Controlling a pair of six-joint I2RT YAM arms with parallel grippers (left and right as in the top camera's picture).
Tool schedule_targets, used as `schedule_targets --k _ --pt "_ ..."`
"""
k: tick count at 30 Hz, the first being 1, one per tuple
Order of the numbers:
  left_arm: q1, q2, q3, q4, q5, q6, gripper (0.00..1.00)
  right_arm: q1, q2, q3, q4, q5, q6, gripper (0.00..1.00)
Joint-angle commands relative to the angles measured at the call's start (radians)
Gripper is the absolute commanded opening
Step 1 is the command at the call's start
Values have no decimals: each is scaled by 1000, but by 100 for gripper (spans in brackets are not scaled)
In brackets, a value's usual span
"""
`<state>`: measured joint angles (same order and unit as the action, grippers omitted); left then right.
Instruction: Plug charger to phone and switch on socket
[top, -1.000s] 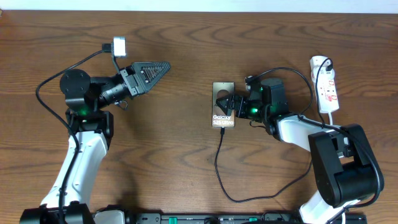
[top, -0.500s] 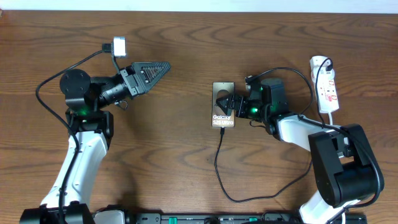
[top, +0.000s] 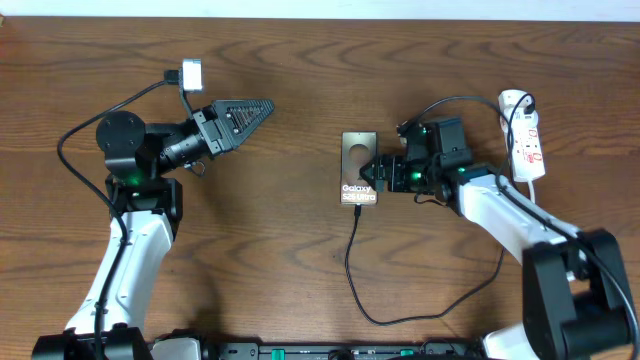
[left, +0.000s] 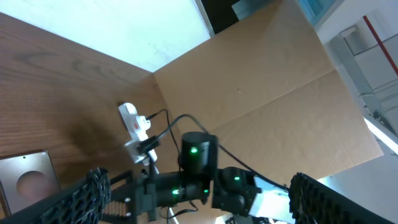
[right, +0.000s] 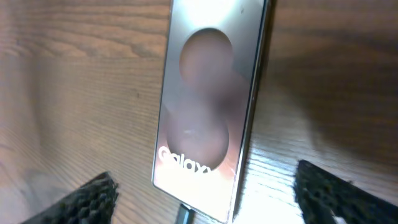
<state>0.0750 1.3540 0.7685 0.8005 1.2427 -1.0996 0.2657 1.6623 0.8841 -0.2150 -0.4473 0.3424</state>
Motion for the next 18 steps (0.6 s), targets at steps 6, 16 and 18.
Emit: schedule_targets --k 6,16,18 --pt "3 -2 11 5 -5 7 93 -4 -145 37 -39 83 -94 78" --pt "3 -2 11 5 -5 7 93 -30 -183 163 -76 151 -192 98" --pt "3 -2 11 5 -5 7 93 -47 -183 201 -89 154 -191 99"
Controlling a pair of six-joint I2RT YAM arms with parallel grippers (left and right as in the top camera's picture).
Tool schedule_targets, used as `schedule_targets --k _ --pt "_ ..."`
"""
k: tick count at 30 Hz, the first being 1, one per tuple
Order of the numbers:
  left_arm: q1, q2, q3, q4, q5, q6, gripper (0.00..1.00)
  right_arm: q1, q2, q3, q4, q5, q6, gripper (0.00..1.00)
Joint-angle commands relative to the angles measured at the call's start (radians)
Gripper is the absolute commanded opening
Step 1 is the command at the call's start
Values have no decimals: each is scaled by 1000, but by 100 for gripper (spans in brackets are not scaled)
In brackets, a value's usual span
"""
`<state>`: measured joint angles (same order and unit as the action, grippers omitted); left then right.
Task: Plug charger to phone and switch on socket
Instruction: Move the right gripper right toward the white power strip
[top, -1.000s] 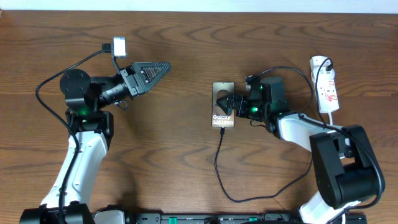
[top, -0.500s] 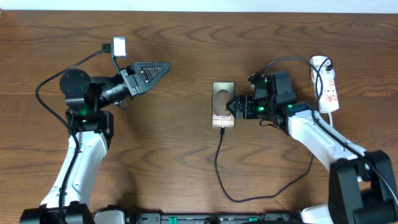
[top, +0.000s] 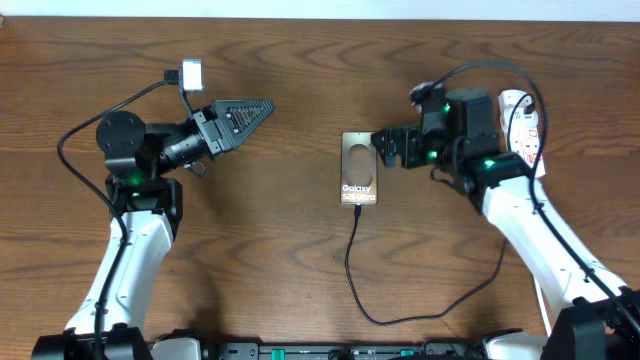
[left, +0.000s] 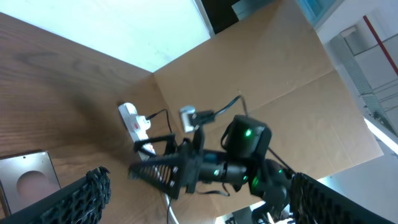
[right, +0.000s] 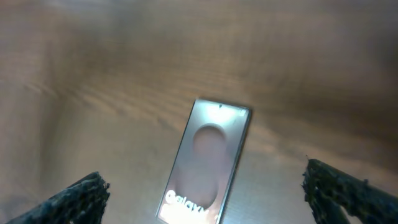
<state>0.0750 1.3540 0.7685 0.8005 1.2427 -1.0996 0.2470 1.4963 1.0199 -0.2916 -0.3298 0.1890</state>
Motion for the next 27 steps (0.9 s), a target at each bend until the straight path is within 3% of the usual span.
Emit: schedule_targets --k 1,12,27 --pt "3 -2 11 5 -5 7 93 -38 -17 85 -16 36 -37 99" --pt "3 -2 11 5 -5 7 93 -185 -17 198 6 69 -10 99" --pt "3 -2 11 5 -5 7 93 -415 10 195 -69 340 -11 99"
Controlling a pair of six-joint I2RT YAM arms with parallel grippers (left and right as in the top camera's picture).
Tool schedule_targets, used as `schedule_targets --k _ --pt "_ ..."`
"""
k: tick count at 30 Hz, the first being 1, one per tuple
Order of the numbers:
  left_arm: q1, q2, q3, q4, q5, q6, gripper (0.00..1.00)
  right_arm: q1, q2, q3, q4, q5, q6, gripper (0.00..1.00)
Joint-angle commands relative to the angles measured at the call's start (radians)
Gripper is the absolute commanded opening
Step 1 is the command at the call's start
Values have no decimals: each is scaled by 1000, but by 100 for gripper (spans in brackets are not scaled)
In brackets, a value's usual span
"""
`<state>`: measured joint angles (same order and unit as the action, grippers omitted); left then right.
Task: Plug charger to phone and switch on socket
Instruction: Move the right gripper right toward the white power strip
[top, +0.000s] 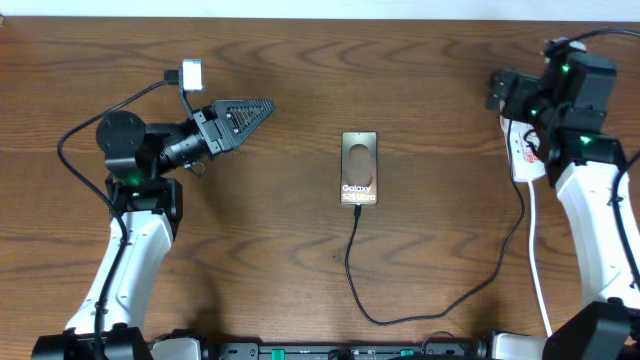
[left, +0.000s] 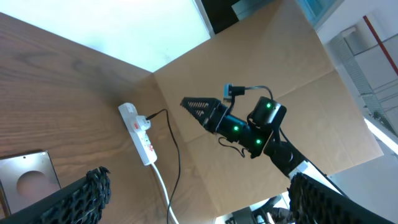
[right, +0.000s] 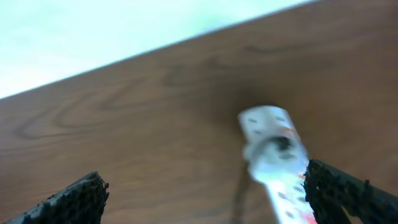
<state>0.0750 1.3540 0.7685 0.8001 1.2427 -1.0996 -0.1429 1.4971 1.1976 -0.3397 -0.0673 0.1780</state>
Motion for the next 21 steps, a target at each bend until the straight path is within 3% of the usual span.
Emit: schedule_targets --k 1,10,21 --pt "3 -2 11 5 -5 7 93 -33 11 17 -39 84 0 99" --pt "3 -2 11 5 -5 7 93 -39 13 17 -230 84 1 99" --pt "3 -2 11 5 -5 7 93 -40 33 16 -301 158 0 99"
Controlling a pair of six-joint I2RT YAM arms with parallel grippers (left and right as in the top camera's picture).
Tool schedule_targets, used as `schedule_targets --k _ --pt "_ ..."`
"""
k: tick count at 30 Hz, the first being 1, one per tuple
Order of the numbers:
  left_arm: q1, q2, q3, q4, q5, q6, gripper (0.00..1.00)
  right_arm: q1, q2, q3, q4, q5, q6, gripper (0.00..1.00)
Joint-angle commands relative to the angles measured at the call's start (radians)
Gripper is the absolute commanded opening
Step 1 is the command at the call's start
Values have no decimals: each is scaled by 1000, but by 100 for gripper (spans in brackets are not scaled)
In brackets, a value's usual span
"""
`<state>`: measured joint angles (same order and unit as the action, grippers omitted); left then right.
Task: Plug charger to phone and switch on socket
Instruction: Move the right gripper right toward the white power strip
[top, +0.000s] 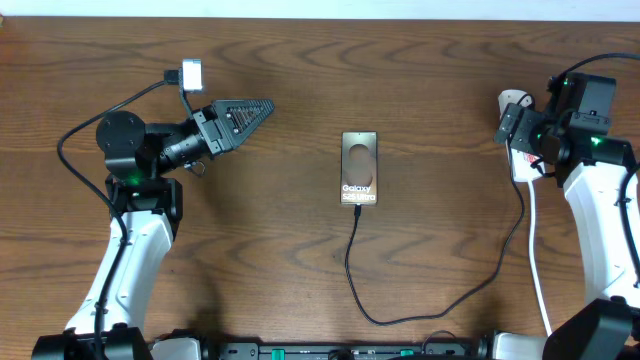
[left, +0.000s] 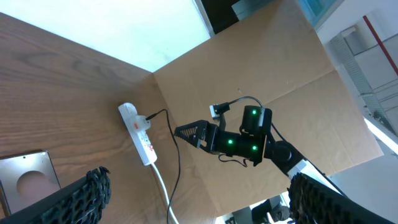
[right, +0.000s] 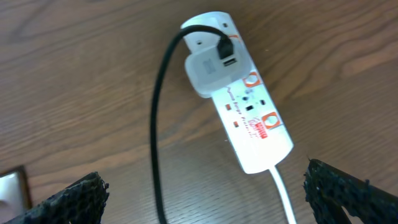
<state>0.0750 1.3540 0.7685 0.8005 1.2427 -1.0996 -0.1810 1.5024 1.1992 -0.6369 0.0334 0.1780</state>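
The phone lies face down mid-table, the black cable meeting its near edge. That cable loops right to the white charger plugged into the white power strip, whose red switches show beside the charger. My right gripper hovers open over the strip, its fingers wide apart with nothing between them. In the overhead view the right gripper covers part of the power strip. My left gripper stays raised and open at the far left, looking across at the strip.
The strip's white cord runs toward the table's near edge at the right. A cardboard panel stands beyond the table's right side. The wooden table carries nothing else.
My right gripper was aimed past the strip's far end, the strip blurred at the frame edge. Now it points down over the strip, charger and switches in plain sight. The left arm is unchanged.
My right gripper was open at the phone's right side with the cable at the phone's near edge. It then stood back from the phone, then was over by the power strip at the right, and now hangs above it. The left arm never moved.
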Motion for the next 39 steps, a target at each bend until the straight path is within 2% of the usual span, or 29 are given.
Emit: schedule_targets --k 1,8,11,13,22,25,35,39 --pt "3 -2 11 5 -5 7 93 -2 37 14 -3 71 0 99" --pt "3 -2 11 5 -5 7 93 -17 98 14 54 92 10 99" --pt "3 -2 11 5 -5 7 93 -37 117 14 81 80 96 99" --pt "3 -2 11 5 -5 7 93 -52 119 14 96 18 137 99" --pt "3 -2 11 5 -5 7 93 -177 119 19 250 -425 136 99" --pt "3 -2 11 5 -5 7 93 -220 119 19 275 -461 137 99" --pt "3 -2 11 5 -5 7 93 -342 120 20 190 -455 136 99" --pt "3 -2 11 5 -5 7 93 -367 120 100 61 -463 121 99"
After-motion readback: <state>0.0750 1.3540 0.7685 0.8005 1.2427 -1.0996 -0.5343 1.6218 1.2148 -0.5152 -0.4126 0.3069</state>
